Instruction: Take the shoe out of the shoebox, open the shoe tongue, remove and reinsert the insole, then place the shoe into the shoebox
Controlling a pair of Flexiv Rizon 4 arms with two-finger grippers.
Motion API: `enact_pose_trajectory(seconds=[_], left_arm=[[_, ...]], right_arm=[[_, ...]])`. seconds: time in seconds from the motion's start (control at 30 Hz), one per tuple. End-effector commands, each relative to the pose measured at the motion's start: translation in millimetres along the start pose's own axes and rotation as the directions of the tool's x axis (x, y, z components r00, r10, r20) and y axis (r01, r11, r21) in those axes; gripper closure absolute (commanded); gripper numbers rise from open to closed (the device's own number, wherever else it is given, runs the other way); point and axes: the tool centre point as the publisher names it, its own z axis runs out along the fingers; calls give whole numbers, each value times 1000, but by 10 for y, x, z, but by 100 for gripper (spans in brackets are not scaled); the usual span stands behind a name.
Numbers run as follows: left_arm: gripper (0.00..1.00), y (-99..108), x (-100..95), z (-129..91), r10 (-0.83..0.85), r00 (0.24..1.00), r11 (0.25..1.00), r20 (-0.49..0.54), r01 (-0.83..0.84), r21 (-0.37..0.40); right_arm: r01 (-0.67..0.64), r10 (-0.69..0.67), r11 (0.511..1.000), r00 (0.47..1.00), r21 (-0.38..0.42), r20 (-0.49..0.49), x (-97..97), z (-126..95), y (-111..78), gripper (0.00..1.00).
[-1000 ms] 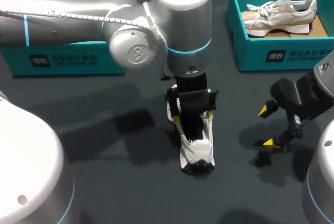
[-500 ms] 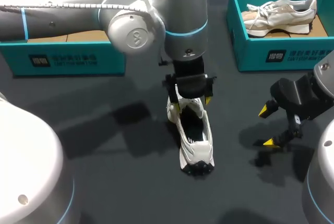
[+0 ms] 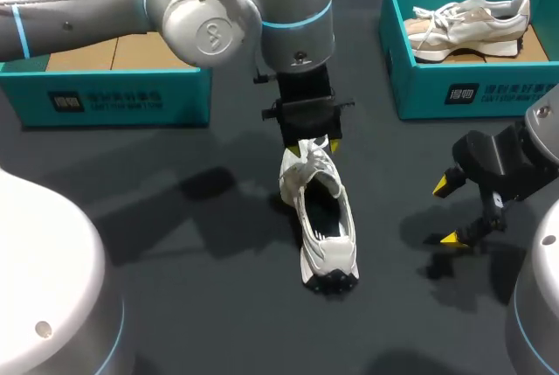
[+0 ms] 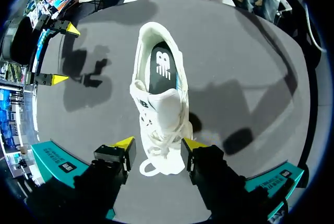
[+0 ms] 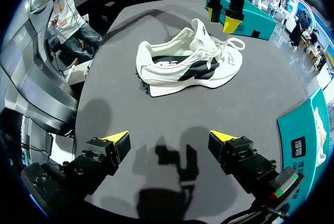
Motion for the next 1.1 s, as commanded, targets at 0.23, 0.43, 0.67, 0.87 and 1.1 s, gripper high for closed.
enact_pose_trajectory(seconds=[0.23,0.43,0.67,0.87,1.1], left_arm=[[73,103,-24,-148,7,1000,1000,31,-7,29],[74,-4,-81,-38,26,999,998,34,-28,48],[77,-171,-81,153,55,997,992,48,-60,111],[80,-353,-12,316,55,995,985,78,-67,161],[81,-556,74,420,60,994,978,94,-77,193]], right_arm=[[0,0,1000,1000,2,3,18,-2,-1,0],[0,0,1000,1000,2,3,18,-2,-1,0],[0,0,1000,1000,2,3,18,-2,-1,0],[0,0,1000,1000,2,3,18,-2,-1,0],[0,0,1000,1000,2,3,18,-2,-1,0]])
